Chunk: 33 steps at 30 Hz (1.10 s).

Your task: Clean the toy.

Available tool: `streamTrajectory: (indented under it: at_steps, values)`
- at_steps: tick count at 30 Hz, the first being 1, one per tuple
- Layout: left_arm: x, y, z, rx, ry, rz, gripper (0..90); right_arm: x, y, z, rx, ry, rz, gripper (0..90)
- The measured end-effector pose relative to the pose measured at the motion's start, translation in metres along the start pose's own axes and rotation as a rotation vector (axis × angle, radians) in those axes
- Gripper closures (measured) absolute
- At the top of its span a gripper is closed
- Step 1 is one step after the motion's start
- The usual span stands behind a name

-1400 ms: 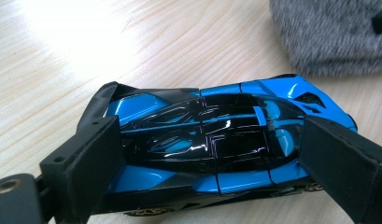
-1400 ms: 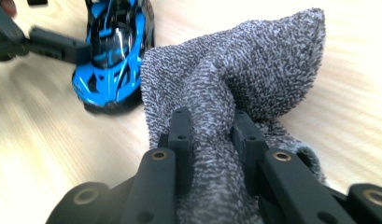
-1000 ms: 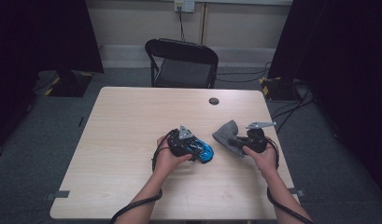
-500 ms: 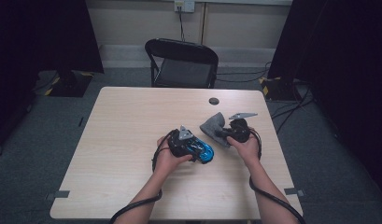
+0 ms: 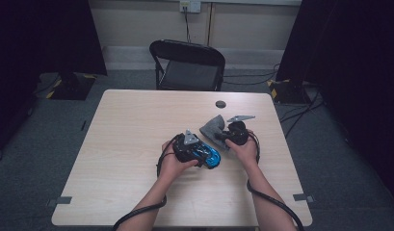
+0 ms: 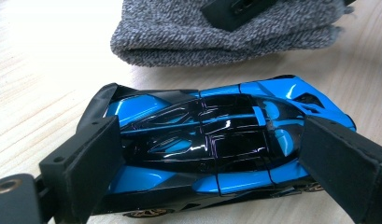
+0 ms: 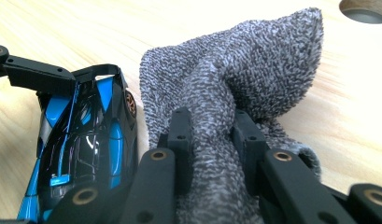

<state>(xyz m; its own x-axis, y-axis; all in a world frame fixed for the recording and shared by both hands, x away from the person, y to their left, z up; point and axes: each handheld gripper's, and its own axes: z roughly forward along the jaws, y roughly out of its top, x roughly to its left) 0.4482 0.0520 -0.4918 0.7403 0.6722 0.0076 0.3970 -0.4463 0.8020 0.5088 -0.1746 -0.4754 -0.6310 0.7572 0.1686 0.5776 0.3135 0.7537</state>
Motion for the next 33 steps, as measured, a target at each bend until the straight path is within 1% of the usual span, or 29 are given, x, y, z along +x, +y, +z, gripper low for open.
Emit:
streamTrajectory:
  at_steps: [7,9,12,14,19,25,27,29,33]
  values:
    - [0.0,0.0,0.0,0.0,0.003,0.003,6.1,0.005,0.006,0.008,0.004,-0.022,-0.014,73.3]
    - [-0.001,0.0,0.0,-0.001,0.0,0.0,6.0,0.008,0.007,0.011,0.008,-0.03,-0.022,73.3]
    - [-0.002,0.0,0.0,-0.004,-0.007,0.008,5.9,0.012,0.007,0.017,0.021,-0.036,-0.038,73.3]
    - [-0.002,0.0,0.0,-0.005,-0.009,0.008,5.9,0.015,0.007,0.021,0.027,-0.03,-0.038,73.3]
    - [-0.002,0.0,0.0,-0.001,-0.009,0.006,5.9,0.021,0.007,0.03,0.063,-0.021,-0.078,73.2]
    - [-0.002,0.0,0.0,-0.001,-0.008,0.007,6.0,0.022,0.007,0.032,0.09,-0.006,-0.088,73.2]
    - [-0.002,0.0,0.0,-0.002,-0.007,0.005,6.0,0.021,0.006,0.032,0.088,0.001,-0.091,73.2]
    - [-0.002,0.0,0.001,-0.003,-0.008,0.003,6.0,0.021,0.005,0.032,0.087,0.006,-0.082,73.2]
    - [-0.002,0.0,0.0,-0.002,-0.008,0.007,6.1,0.02,0.004,0.031,0.091,0.014,-0.093,73.2]
